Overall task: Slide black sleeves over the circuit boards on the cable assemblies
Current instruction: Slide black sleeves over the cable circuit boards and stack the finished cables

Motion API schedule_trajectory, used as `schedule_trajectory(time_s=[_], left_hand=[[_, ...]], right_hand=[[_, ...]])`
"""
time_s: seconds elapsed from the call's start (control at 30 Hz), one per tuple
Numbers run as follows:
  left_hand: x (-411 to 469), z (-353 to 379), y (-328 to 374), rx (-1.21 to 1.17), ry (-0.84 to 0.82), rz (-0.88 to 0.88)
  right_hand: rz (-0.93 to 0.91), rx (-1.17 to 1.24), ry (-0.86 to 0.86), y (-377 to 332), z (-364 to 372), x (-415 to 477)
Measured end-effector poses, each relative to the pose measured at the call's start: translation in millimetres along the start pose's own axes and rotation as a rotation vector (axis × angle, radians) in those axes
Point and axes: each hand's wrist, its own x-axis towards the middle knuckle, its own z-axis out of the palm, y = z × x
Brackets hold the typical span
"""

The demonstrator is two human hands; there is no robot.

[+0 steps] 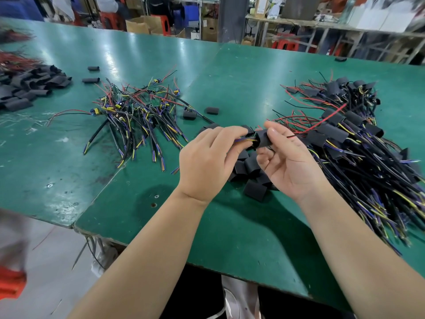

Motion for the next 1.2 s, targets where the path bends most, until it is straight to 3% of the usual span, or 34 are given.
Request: schedule_trajectory(time_s=[0.23, 0.53, 1.2], left_hand=[[-2, 2, -2, 0.015, -0.056, -0.089], [-2, -1, 2, -0.032, -0.175, -0.187], [-1, 1, -3, -0.243, -0.167, -0.387]], right_hand=[[-0.038, -0.004, 0.022, -4, -2, -1], [-0.138, -0.183, 0.07, 2, -3, 2], [-0.057, -0.139, 0.053, 11, 2, 3]])
